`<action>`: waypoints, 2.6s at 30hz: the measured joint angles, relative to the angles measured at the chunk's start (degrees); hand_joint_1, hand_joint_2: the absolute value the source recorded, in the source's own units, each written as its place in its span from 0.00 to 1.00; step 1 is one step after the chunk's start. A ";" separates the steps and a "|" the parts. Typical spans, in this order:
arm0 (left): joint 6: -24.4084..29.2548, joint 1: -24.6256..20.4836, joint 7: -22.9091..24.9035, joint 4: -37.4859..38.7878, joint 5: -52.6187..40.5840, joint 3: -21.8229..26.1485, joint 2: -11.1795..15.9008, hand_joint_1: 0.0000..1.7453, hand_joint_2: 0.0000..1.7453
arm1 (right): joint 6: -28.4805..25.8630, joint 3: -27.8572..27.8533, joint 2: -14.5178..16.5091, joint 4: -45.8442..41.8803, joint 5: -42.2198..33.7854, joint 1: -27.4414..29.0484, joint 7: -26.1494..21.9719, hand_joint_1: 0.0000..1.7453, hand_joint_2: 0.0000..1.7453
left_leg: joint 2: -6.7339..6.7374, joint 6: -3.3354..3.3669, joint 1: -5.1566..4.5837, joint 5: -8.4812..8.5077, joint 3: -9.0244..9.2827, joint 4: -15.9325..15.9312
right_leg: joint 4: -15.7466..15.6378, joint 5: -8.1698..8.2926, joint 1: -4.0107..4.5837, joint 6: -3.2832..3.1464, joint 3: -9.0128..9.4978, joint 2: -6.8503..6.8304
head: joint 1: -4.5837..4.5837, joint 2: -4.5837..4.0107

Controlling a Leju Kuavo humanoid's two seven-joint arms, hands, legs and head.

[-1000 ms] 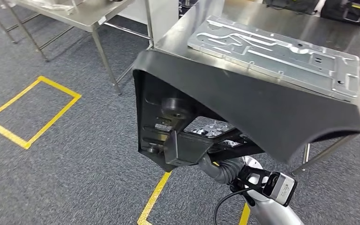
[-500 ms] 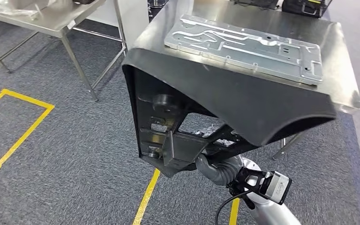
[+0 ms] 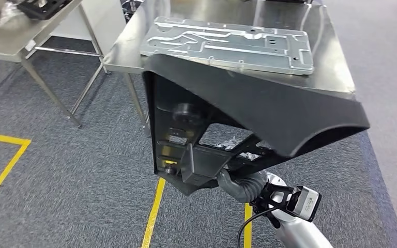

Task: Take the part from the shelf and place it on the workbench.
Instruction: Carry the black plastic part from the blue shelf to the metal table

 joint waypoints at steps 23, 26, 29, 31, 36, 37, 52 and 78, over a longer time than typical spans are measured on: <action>-0.47 -0.29 -0.54 0.00 -0.23 0.13 -0.82 0.00 1.00 | 0.15 -0.09 -3.23 3.56 -2.36 -1.60 -0.52 1.00 1.00 | 5.04 1.22 -0.47 5.27 7.26 -14.74 | 0.20 -0.03 0.52 1.23 -0.46 -4.79 | 0.00 0.00; -1.17 -0.44 -0.09 0.00 -0.32 0.12 -0.71 0.00 1.00 | -0.61 -0.01 -3.25 3.60 -2.22 -2.59 -0.37 1.00 1.00 | 1.47 0.45 -0.23 1.56 4.67 -8.65 | -0.35 0.24 0.01 0.26 -0.11 -3.79 | 0.00 0.00; -1.50 -0.24 0.26 0.00 -0.31 0.12 -0.68 0.00 1.00 | -1.31 0.12 -3.24 3.61 -2.02 -3.09 -0.19 1.00 1.00 | -0.02 0.14 -0.12 -2.02 -0.75 1.72 | -0.31 -0.11 0.10 -0.14 0.02 -2.68 | 0.00 0.00; -1.56 -0.17 0.27 0.00 -0.25 0.13 -0.65 0.00 1.00 | -1.73 0.30 -3.24 3.61 -1.91 -3.11 -0.09 1.00 1.00 | -0.02 0.19 -0.07 0.85 -0.33 -0.29 | -0.22 -0.55 0.14 -0.03 0.46 -1.98 | 0.00 0.00; -1.57 -0.34 -0.18 0.00 -0.38 0.11 -0.50 0.00 1.00 | -2.86 0.58 -3.24 3.48 -1.52 -3.38 0.16 1.00 1.00 | -0.26 1.57 -0.25 6.08 5.94 -14.25 | 0.47 -1.75 0.41 1.24 1.40 -1.21 | 0.00 0.00; -1.58 -0.35 -0.23 0.00 -0.43 0.10 -0.50 0.00 1.00 | -3.03 0.60 -3.25 3.37 -1.49 -3.38 0.25 1.00 1.00 | -0.28 1.98 -0.25 5.93 6.22 -14.55 | 0.69 -1.71 0.43 1.57 1.40 -1.15 | 0.00 0.00; -1.70 -0.52 -0.27 -0.01 -0.66 0.03 -0.44 0.00 1.00 | -3.70 0.55 -3.44 1.73 -1.54 -3.27 1.37 1.00 1.00 | 0.00 1.28 0.02 -0.32 15.01 -15.82 | 2.32 3.38 0.30 1.63 -6.46 -2.79 | 0.02 0.00; -2.21 -0.32 -0.90 -0.02 -1.32 -0.40 0.29 0.00 1.00 | -4.53 -0.07 -2.76 -1.85 -0.14 -1.27 3.50 1.00 1.00 | -0.88 2.76 0.15 3.96 10.60 -15.06 | 12.51 -9.55 -0.61 3.74 -7.28 -2.33 | 0.07 0.00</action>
